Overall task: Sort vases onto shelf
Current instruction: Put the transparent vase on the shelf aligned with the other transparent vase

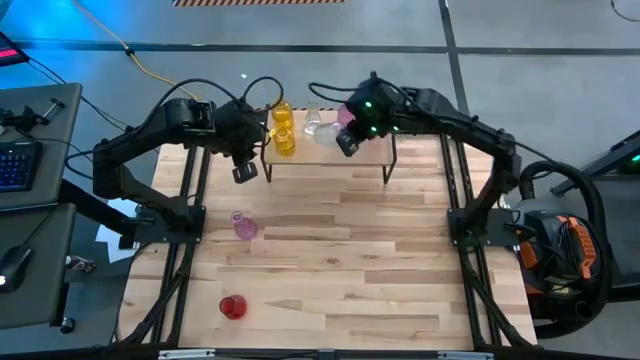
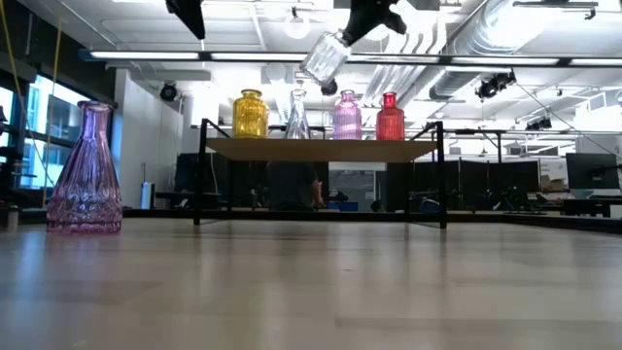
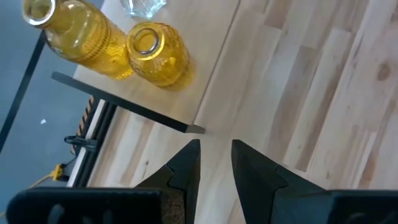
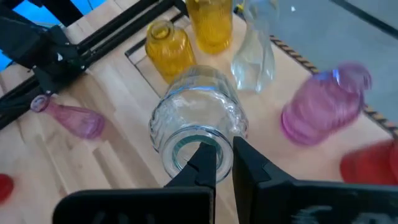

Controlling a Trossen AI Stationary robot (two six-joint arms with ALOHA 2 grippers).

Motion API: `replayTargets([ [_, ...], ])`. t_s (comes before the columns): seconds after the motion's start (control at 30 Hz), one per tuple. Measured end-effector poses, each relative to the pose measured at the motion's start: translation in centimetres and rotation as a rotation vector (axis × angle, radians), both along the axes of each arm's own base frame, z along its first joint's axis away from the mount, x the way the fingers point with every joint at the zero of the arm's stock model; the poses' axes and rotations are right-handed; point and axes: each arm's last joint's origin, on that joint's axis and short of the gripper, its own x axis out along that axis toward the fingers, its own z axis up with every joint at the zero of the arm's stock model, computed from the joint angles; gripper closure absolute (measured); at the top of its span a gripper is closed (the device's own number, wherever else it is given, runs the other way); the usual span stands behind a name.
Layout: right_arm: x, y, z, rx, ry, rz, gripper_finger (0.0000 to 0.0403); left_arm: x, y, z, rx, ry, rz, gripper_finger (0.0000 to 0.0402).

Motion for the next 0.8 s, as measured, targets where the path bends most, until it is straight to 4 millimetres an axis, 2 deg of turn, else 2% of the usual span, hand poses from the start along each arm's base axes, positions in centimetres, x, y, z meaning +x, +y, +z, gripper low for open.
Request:
replayTargets([
  [0.33,3.4,-2.6,-0.2,-0.076,0.036,0.116,0.0403,-0.2,0.7,0.0,-0.014,-0.013,0.064,0.0319],
  [0.8,5.3,-3.4,-3.1,-0.071,0.206,0.253,0.0403,-0.1,0.8,0.1,-0.041,-0.066,0.150,0.0319],
])
